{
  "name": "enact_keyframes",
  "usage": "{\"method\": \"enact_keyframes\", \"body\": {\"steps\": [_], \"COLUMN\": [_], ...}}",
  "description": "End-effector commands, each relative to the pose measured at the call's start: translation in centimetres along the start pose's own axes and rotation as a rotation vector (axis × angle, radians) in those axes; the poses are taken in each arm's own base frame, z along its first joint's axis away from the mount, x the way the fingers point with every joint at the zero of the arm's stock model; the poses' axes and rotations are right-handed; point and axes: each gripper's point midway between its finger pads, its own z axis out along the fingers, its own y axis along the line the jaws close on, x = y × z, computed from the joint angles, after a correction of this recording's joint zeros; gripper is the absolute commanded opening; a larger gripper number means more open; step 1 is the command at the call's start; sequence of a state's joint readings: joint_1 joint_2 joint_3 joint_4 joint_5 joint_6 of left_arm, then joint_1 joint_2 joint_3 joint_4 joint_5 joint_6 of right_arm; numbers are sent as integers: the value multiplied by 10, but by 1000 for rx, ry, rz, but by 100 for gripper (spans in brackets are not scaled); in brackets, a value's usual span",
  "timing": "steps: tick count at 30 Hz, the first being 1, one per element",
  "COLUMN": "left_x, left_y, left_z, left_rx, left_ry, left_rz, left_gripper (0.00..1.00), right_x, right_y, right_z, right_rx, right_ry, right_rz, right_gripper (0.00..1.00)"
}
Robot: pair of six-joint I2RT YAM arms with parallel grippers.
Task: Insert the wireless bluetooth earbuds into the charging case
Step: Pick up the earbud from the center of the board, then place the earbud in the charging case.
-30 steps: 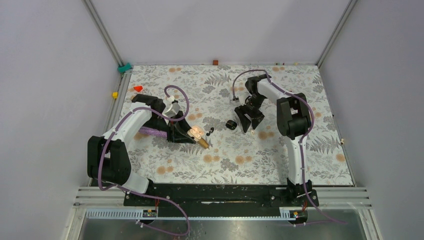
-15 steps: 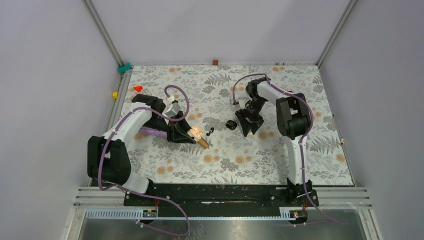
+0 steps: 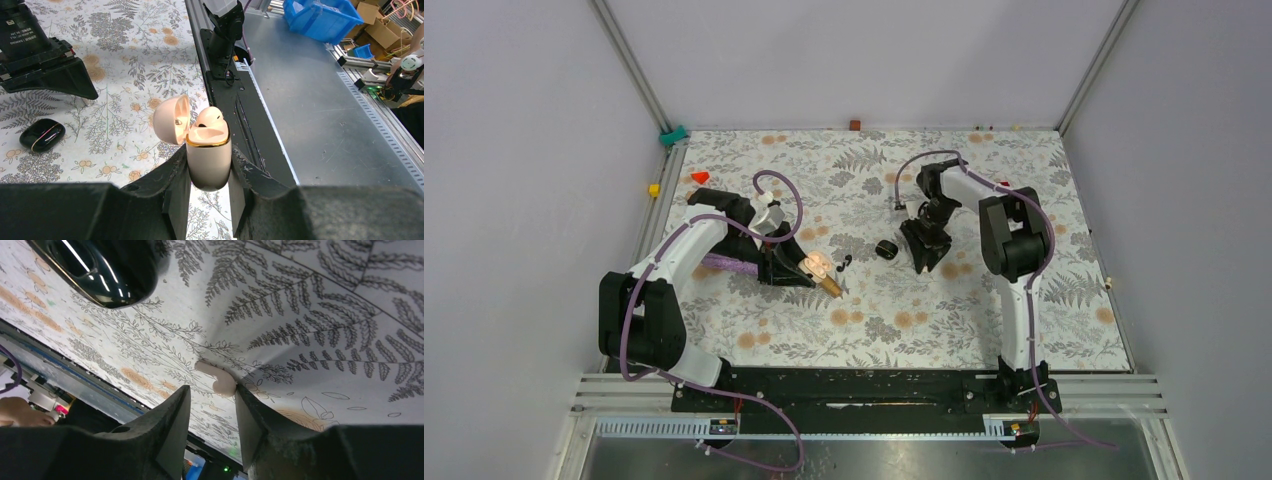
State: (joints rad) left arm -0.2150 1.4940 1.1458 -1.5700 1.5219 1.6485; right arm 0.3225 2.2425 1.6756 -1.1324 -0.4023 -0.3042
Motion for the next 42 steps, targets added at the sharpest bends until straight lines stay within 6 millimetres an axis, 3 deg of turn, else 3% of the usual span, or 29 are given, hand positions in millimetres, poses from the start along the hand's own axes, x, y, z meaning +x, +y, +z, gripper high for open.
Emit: {"method": "enact_keyframes", "body": {"steps": [1, 8, 13, 21, 26, 32, 42], "left_x": [-20, -21, -20, -21, -21, -19, -11], "left_y": [-3, -3, -2, -2, 0, 8, 23], "left_z": [2, 2, 2, 2, 2, 1, -2], "left_rx": [-2, -3, -3, -4, -4, -3, 4], "left_ry": [-52, -53, -53, -57, -61, -44, 27], "left_rz": [28, 31, 28, 38, 58, 23, -77], "left_gripper": [0, 0, 0, 0, 0, 0, 0], "right_x": [-11, -15, -22, -32, -33, -31, -21], "right_y": [-5, -8, -7, 3, 21, 64, 158], "right_z": [-5, -4, -16, -71, -122, -178, -226], "right_rx": [77, 104, 130, 224, 294, 448, 468], "right_ry": [-87, -129, -196, -388, -531, -693, -876], "right_rz": [54, 91, 73, -13, -59, -198, -419], "right_gripper": [44, 34, 29, 26, 26, 26, 27]}}
